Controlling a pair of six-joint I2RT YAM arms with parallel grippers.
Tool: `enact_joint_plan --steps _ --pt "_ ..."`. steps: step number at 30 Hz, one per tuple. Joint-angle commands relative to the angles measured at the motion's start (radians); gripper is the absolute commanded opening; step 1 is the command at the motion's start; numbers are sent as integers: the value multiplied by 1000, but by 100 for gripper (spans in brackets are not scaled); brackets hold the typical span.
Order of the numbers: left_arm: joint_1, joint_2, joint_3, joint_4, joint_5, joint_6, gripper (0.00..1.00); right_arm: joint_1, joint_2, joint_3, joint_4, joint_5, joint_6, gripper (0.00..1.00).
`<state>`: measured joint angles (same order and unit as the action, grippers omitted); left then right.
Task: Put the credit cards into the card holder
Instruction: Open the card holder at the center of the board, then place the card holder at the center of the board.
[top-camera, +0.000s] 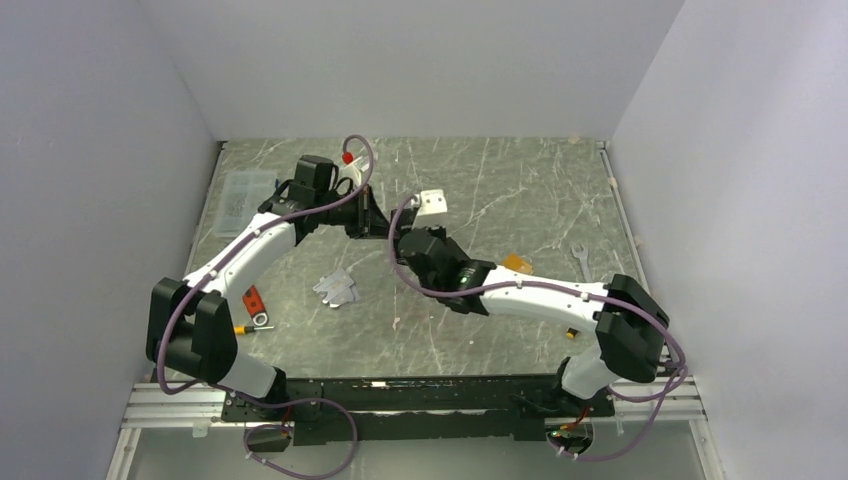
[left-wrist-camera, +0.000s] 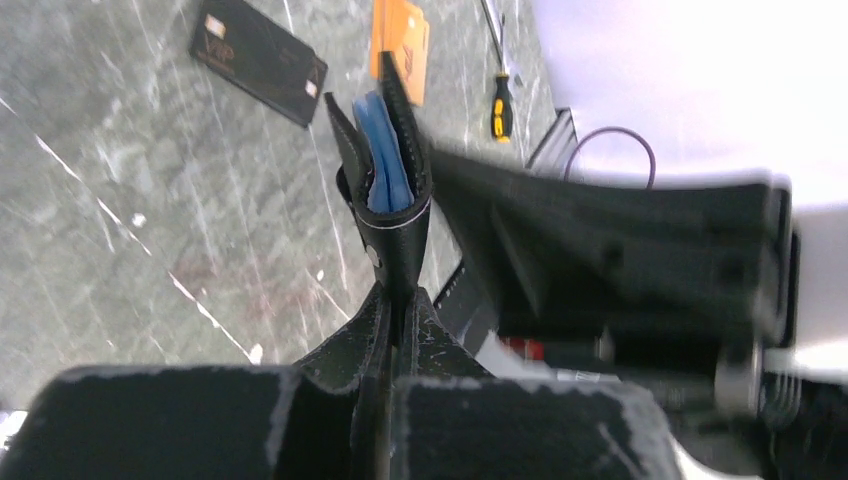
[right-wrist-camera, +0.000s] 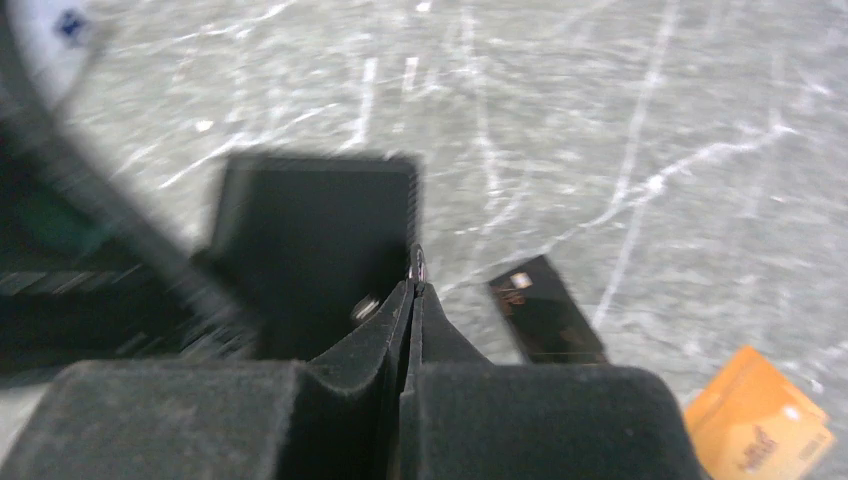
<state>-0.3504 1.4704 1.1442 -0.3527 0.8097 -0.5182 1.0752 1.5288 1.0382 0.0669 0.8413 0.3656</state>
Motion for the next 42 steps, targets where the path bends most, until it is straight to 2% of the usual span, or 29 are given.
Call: enact_joint_plan --steps 1,9,13,15,17,23,26,29,33,37,42 --pt "-9 -61 -9 -83 109 -20 0 -105 -50 25 -95 115 50 0" --pt "-4 -61 -6 -86 108 -17 0 -119 -69 13 -157 105 85 0" --pt "-3 -45 -4 -88 112 -6 0 -150 -125 -7 -220 -53 143 0" --pt "-4 -28 2 -93 122 4 0 -178 -173 -32 -252 -165 191 12" --pt "-5 -10 3 -87 141 9 0 -202 -212 -57 -286 -238 246 18" --pt "-43 61 -46 49 225 -19 0 -237 -318 -139 -379 -346 339 26" --pt "-79 106 -69 117 229 -4 0 -250 -370 -172 -405 -396 353 48" --pt "-106 160 -113 225 221 -16 0 -283 -419 -187 -439 -456 351 60" --pt "-144 224 -181 390 219 -62 0 -331 -449 -222 -476 -536 337 65" --pt "-160 299 -222 500 212 -84 1 -335 -434 -278 -480 -587 353 66" --pt "-160 415 -237 545 204 -59 3 -334 -365 -328 -456 -620 365 65"
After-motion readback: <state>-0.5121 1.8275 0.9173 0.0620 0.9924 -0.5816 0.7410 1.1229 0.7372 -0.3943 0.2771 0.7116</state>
